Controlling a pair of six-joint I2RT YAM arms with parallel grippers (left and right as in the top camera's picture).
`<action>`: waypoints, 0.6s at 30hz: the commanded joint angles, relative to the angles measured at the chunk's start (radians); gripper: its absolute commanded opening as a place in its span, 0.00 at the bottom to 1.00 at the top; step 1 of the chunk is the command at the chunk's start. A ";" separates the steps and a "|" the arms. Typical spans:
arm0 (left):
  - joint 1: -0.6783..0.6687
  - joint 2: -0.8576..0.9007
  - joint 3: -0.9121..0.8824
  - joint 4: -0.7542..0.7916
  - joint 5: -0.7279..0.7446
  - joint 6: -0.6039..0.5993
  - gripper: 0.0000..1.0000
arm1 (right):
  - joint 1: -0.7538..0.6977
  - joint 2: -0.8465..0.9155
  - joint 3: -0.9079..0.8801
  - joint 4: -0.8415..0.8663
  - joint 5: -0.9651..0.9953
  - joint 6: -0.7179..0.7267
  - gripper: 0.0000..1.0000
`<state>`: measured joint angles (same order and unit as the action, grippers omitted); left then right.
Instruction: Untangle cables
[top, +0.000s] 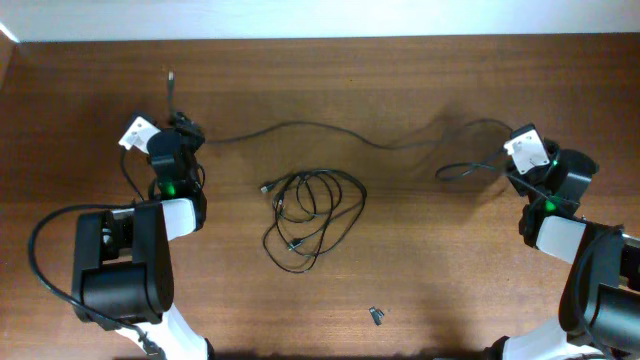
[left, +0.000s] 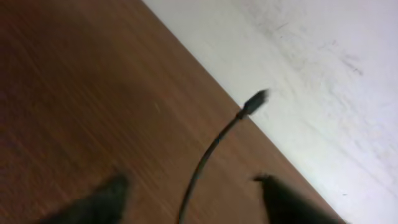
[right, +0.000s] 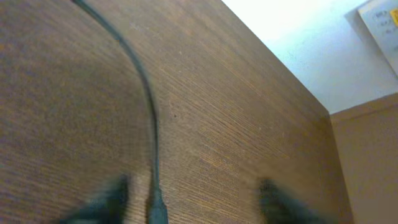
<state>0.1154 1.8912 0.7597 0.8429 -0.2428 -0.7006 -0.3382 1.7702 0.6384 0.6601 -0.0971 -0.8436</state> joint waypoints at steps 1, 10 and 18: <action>0.008 0.013 0.015 -0.011 -0.007 0.004 0.99 | -0.003 0.006 0.002 -0.010 -0.004 0.006 0.94; 0.008 0.012 0.015 -0.007 0.031 0.003 0.99 | -0.003 0.006 0.002 -0.024 -0.004 0.006 0.99; 0.025 -0.027 0.016 -0.061 0.139 -0.078 0.99 | -0.004 0.006 0.002 -0.025 -0.003 0.013 0.99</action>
<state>0.1169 1.8912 0.7616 0.8192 -0.1509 -0.7460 -0.3382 1.7702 0.6380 0.6331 -0.0963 -0.8410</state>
